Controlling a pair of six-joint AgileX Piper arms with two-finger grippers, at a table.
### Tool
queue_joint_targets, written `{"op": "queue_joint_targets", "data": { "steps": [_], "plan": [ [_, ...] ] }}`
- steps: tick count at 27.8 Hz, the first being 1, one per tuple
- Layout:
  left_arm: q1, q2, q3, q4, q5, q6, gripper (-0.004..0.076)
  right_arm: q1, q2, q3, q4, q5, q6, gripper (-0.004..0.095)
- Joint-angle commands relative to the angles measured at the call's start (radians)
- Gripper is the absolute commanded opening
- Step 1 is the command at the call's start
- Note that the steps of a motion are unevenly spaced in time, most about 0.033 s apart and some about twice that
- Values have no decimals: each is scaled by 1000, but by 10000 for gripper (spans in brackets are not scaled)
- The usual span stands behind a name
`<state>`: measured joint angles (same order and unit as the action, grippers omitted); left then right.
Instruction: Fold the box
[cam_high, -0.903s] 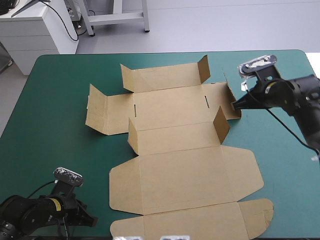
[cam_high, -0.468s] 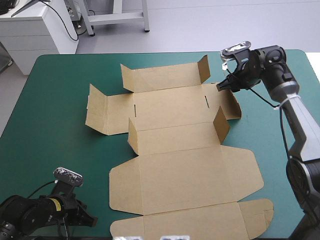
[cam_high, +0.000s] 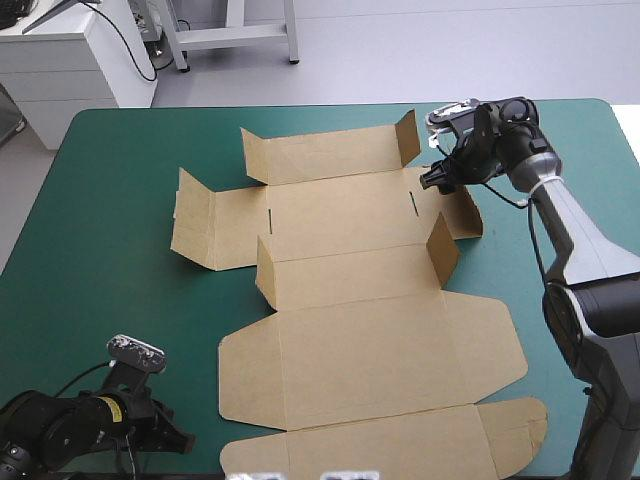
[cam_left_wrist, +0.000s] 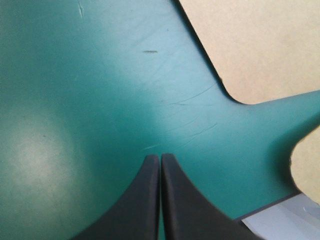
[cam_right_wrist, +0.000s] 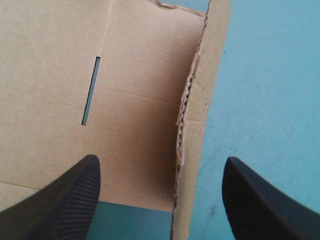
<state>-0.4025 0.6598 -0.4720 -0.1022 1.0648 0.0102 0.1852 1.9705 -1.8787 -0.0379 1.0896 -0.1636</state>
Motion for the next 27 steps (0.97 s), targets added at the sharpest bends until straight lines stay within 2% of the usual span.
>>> {"op": "queue_joint_targets", "data": {
  "steps": [1,9,16,21,22,27],
  "plan": [
    [-2,2,-22,-12,-30,-10,-8,0,-27,-33,-30,-42,-3,642],
    [-2,2,-22,-12,-30,-10,-8,0,16,-33,-142,-51,-1,642],
    [-2,2,-22,-12,-30,-10,-8,0,39,-33,-133,-54,9,625],
    [-2,2,-22,-12,-30,-10,-8,0,41,-47,-133,-56,17,474],
    [-2,2,-22,-12,-30,-10,-8,0,47,-52,-133,-56,17,363],
    [-2,2,-22,-10,-30,-10,-8,0,56,-52,-133,-44,7,156]
  ]
}}
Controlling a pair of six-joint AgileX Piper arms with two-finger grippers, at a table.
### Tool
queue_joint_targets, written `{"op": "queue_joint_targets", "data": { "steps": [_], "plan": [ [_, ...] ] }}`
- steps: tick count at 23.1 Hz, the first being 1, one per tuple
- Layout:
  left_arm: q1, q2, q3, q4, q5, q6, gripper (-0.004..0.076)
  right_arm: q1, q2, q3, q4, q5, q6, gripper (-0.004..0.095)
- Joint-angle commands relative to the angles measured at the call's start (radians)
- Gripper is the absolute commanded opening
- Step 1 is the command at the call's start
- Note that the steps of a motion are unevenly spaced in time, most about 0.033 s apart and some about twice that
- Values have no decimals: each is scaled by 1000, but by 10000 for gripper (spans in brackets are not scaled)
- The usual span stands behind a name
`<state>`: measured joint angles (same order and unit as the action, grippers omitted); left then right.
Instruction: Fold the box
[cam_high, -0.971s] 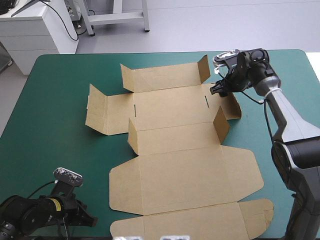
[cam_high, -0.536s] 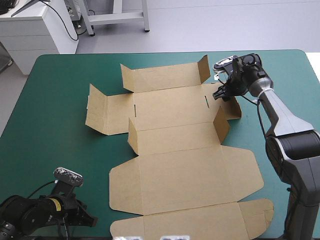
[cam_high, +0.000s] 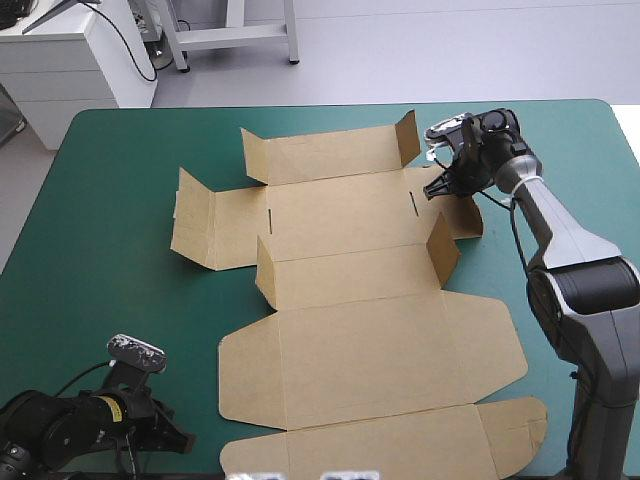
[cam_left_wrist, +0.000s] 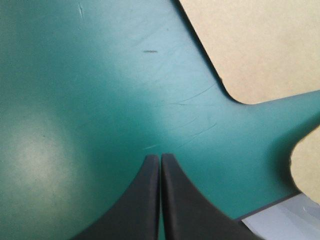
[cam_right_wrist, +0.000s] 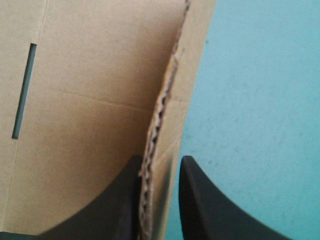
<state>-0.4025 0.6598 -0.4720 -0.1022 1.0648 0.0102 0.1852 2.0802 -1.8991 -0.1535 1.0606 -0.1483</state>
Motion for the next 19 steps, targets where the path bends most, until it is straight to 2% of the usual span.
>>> {"op": "queue_joint_targets", "data": {
  "steps": [1,6,9,13,19],
  "plan": [
    [-2,2,-22,-10,-30,-10,-8,0,-53,-32,-17,-15,-13,151],
    [-2,2,-22,-10,-30,-10,-8,0,-53,-32,-21,-17,-21,137],
    [-2,2,-22,-10,-30,-10,-8,0,-53,-32,-46,-32,-52,-18],
    [-2,2,-22,-10,-30,-10,-8,0,-53,-39,-69,-84,-87,-21],
    [-2,2,-22,-10,-30,-10,-8,0,-53,-108,-47,-133,-273,-21]
  ]
}}
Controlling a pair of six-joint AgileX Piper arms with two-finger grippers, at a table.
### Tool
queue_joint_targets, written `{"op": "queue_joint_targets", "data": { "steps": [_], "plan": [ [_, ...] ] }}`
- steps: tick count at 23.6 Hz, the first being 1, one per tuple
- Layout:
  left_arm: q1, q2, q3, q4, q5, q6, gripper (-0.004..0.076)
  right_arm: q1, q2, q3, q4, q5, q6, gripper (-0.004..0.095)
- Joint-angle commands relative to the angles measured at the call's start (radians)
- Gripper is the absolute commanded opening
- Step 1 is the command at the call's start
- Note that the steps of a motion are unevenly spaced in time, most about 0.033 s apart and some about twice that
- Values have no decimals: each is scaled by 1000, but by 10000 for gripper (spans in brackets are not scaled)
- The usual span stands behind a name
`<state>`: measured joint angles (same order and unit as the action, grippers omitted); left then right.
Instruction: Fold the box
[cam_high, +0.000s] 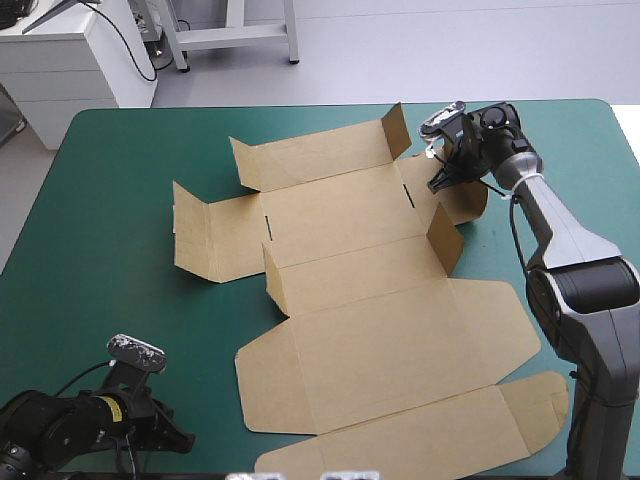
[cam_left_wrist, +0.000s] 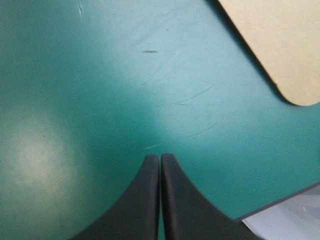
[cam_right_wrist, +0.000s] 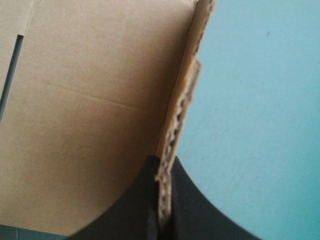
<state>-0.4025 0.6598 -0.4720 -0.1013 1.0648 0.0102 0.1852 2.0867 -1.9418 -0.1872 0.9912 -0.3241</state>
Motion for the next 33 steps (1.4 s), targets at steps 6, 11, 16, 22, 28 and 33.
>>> {"op": "queue_joint_targets", "data": {
  "steps": [6,11,16,22,28,33],
  "plan": [
    [-2,2,-22,-11,-30,-10,-8,0,-60,-175,44,-148,-343,-21],
    [-2,2,-22,-11,-30,-10,-8,17,-60,-198,118,-190,-560,-21],
    [-2,2,-22,-11,-30,-10,-8,62,-60,-198,193,-255,-782,-21],
    [-2,2,-22,-11,-30,-10,-8,135,-58,-198,295,-306,-1026,-21],
    [-2,2,-22,-11,-30,-10,-8,138,-42,-198,528,-246,-1279,-21],
    [-2,2,-22,-11,-30,-10,-8,150,-42,-198,579,-193,-1339,-21]
  ]
}}
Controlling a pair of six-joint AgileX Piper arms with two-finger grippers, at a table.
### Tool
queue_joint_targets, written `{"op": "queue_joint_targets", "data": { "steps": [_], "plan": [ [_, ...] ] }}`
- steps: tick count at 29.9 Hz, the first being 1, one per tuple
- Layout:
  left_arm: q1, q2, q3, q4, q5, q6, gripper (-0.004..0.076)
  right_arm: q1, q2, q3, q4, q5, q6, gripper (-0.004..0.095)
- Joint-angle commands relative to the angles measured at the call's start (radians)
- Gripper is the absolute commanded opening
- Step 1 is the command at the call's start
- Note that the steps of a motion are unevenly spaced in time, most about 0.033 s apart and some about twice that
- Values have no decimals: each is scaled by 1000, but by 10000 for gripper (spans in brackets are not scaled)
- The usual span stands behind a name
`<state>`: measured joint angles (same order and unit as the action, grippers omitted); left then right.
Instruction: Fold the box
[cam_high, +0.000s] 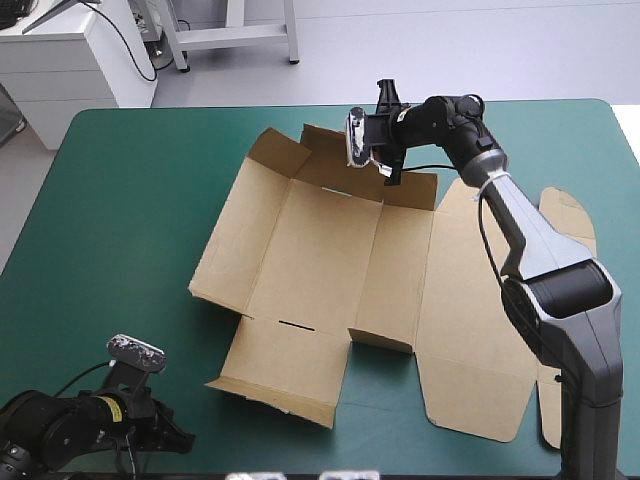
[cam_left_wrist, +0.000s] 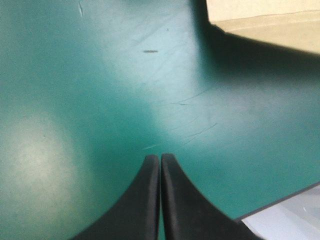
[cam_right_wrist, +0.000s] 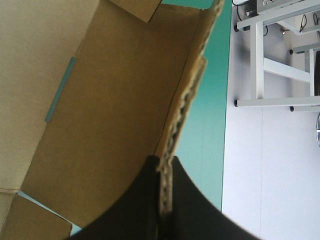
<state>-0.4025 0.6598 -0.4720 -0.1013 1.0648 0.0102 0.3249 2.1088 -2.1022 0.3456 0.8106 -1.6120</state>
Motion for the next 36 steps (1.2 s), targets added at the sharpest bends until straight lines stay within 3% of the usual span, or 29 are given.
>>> {"op": "queue_joint_targets", "data": {
  "steps": [1,21,33,36],
  "plan": [
    [-2,2,-22,-11,-30,-10,-8,18,-64,-38,46,-7,-56,-21],
    [-2,2,-22,-11,-30,-10,-8,165,-64,-38,64,0,-117,-21],
    [-2,2,-22,-11,-30,-10,-8,231,-64,-38,47,-114,73,-21],
    [-2,2,-22,-11,-30,-10,-8,237,-64,-38,-16,-131,156,-21]
  ]
}}
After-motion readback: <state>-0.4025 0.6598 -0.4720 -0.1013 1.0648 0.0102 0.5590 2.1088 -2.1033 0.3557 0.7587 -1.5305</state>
